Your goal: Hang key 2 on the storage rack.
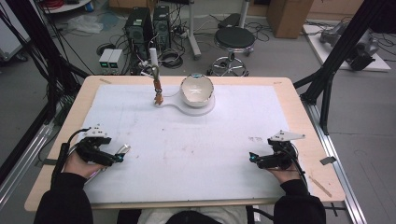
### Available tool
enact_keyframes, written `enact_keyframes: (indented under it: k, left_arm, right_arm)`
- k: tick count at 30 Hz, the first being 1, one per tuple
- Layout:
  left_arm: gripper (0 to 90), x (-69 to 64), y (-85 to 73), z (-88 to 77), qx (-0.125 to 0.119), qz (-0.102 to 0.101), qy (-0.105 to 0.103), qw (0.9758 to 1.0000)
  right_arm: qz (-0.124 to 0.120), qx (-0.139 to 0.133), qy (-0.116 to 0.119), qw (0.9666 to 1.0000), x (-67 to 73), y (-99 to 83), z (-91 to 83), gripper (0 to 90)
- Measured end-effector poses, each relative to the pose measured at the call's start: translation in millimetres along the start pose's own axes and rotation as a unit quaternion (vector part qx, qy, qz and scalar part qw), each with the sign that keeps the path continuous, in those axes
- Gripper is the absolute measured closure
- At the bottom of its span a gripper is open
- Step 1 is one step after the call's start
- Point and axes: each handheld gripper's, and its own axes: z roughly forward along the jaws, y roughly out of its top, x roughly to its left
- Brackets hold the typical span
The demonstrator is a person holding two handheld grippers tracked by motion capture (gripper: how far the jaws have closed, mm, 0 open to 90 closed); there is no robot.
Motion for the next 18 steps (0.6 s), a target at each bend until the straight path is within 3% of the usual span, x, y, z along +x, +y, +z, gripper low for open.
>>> enact_keyframes:
  k: [2, 3, 6, 7, 8, 9, 11, 14, 18]
  left_arm:
    - [22.7, -2.4, 0.6, 1.5, 0.005, 0.011, -0.005, 0.9999]
    - [32.2, -4.3, 0.3, 2.6, 0.013, 0.024, -0.012, 0.9995]
    - [37.8, -5.7, -0.1, 5.2, 0.027, 0.026, -0.012, 0.9992]
    - [41.3, -7.1, 0.2, 6.3, 0.035, 0.031, 0.001, 0.9989]
    - [43.8, -7.1, 0.2, 6.3, 0.035, 0.031, 0.001, 0.9989]
    - [50.8, -7.6, 1.1, 5.1, 0.036, 0.031, 0.01, 0.9988]
    - [68.3, -7.7, 1.6, 4.3, 0.036, 0.031, 0.004, 0.9988]
    - [74.1, -7.5, 4.9, 4.3, 0.05, 0.024, -0.005, 0.9985]
    - [74.3, -9.6, 5.6, 4.1, 0.046, 0.041, 0.007, 0.9981]
  right_arm:
    - [-0.003, -0.001, 0.0, 1.0, 0.0, 0.4, 0.9, 0.6]
    - [-0.003, 0.003, 0.002, 1.0, 0.9, 0.7, 1.8, 0.6]
    - [-0.005, 0.004, 0.002, 1.0, 1.1, 0.9, 2.6, 0.6]
    - [-0.005, 0.004, 0.002, 1.0, 0.9, 1.3, 3.3, 0.6]
    - [-0.005, 0.004, 0.002, 1.0, 0.9, 1.3, 3.3, 0.6]
    - [-0.004, 0.004, 0.004, 1.0, 1.0, 1.8, 3.6, 0.6]
    - [-0.003, 0.004, 0.004, 1.0, 1.1, 1.9, 3.8, 0.6]
    - [-0.002, 0.005, 0.005, 1.0, 0.8, 2.0, 3.9, 0.6]
    - [0.0, 0.0, 0.006, 1.0, -0.4, 2.8, 3.6, 0.6]
